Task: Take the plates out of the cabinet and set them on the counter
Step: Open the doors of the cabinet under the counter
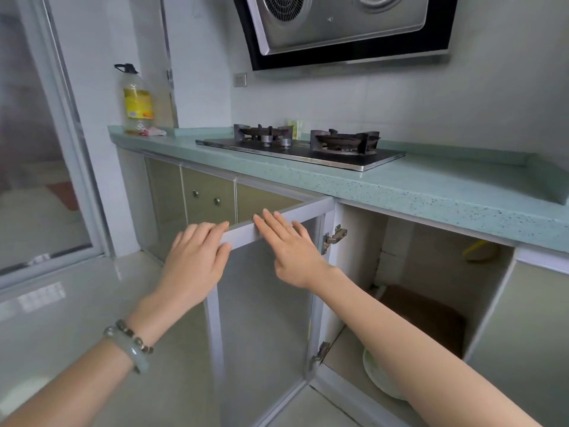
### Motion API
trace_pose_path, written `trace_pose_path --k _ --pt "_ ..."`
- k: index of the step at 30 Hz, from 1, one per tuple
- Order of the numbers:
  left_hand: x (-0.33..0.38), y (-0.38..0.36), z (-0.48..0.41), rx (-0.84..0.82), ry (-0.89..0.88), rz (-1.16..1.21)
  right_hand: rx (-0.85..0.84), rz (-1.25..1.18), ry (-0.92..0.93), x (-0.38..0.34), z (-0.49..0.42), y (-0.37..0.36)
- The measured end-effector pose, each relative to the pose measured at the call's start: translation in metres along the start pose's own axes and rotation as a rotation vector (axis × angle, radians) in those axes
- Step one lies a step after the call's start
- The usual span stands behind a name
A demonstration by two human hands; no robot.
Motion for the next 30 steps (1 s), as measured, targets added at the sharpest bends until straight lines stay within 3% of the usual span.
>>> trace_pose_path --k 3,5,9,14,19,23,27,30 --pt "0.016 -0.009 0.016 0.211 -0.038 -0.160 0.008 0.056 0.033 0.004 0.012 -0.002" --pt "0.037 -0.028 0.028 0.231 -0.120 -0.109 0.002 0.108 0.034 0.014 0.036 -0.004" --pt "0.103 -0.098 0.068 0.008 -0.315 0.115 -0.170 0.361 -0.027 0.055 0.116 -0.012" --pt "0.210 -0.188 0.099 -0.406 -0.231 0.482 -0.537 0.611 -0.291 0.117 0.231 0.008" --pt "0.318 -0.246 0.112 -0.595 -0.277 0.531 -0.795 0.762 -0.420 0.152 0.288 0.032" --pt "0.382 -0.264 0.116 -0.745 -0.281 0.608 -1.051 0.881 -0.408 0.156 0.291 0.031" --pt "0.403 -0.263 0.124 -1.060 -0.130 0.894 -1.093 0.888 -0.419 0.146 0.293 0.033" --pt "0.396 -0.259 0.127 -1.036 -0.075 0.984 -1.066 0.898 -0.411 0.127 0.293 0.038"
Point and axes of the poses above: each hand's wrist, its own z-axis away from the middle knuckle, its own y-axis out of the back of the hand, x = y × z, the point moved 3 cm from there along -z, towards the middle knuckle, and after that the axes turned 15 degrees about y, right-handed, at the moved point
